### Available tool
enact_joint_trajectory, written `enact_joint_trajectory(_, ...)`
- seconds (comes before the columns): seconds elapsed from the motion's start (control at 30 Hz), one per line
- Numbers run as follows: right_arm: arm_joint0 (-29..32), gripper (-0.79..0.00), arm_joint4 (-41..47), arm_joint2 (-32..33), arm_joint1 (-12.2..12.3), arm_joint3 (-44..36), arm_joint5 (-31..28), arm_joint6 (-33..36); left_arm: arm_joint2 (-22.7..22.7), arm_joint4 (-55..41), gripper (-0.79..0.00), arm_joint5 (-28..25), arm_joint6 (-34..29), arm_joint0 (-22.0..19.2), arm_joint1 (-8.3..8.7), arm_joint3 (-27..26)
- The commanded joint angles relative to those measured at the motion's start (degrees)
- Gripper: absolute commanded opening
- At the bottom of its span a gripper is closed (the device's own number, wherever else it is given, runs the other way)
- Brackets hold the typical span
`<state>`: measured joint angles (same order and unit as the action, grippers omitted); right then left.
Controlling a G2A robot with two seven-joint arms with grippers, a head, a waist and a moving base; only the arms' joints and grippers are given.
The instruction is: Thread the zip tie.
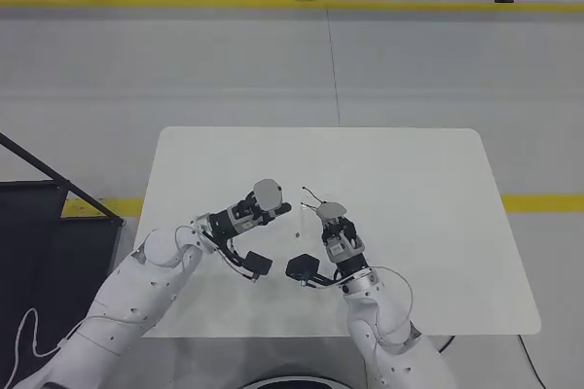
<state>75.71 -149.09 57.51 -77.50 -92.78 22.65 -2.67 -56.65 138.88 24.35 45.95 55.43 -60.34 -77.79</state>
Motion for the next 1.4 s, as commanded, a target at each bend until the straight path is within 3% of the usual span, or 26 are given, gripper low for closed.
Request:
enact_joint_trajectory(0.0, 0.1, -0.785, -0.4, -0.1, -0.1, 0.2, 1.1, -0.1, 0.5, -3.5, 0.000, -0.8, 2.3, -0.4, -0.35, 1.4)
enact_joint_trajectory(0.13, 0.0, -0.785, -1.0, -0.4, -0.4, 0.6, 1.8, 0.4, 1.2, 0.2, 0.000, -2.6, 0.6, -2.4, -0.67, 4.7)
enact_joint_trajectory(0.37, -0.1, -0.785, -2.0, -0.2, -0.4, 0.7, 1.8, 0.9, 1.2, 0.1, 0.000, -3.0, 0.5, -2.3, -0.68, 4.5)
enact_joint_trajectory(0.53, 0.1, -0.785, -1.4, 0.2, -0.4, 0.6, 1.5, 0.5, -0.8, -15.8, 0.000, -10.2, 0.5, -1.2, -1.28, 2.2)
enact_joint_trajectory(0.67, 0.3, -0.785, -1.1, 0.8, -0.5, 1.6, 4.2, -1.4, -2.6, -30.8, 0.000, -19.7, 3.7, -0.9, -1.74, 4.6)
enact_joint_trajectory(0.9, 1.2, -0.785, -1.7, 1.9, -0.5, 2.8, 10.0, -4.3, -2.9, -43.9, 0.000, -44.6, 6.0, -2.3, -1.83, 8.9)
enact_joint_trajectory(1.07, 1.3, -0.785, -1.8, 2.1, -0.7, 3.4, 11.0, -4.2, -2.0, -51.3, 0.000, -63.7, 6.3, -3.5, -1.84, 10.3)
enact_joint_trajectory(1.37, 1.3, -0.785, -1.8, 2.1, -0.7, 3.4, 11.0, -4.2, -2.0, -51.5, 0.000, -63.4, 6.0, -3.3, -1.87, 10.2)
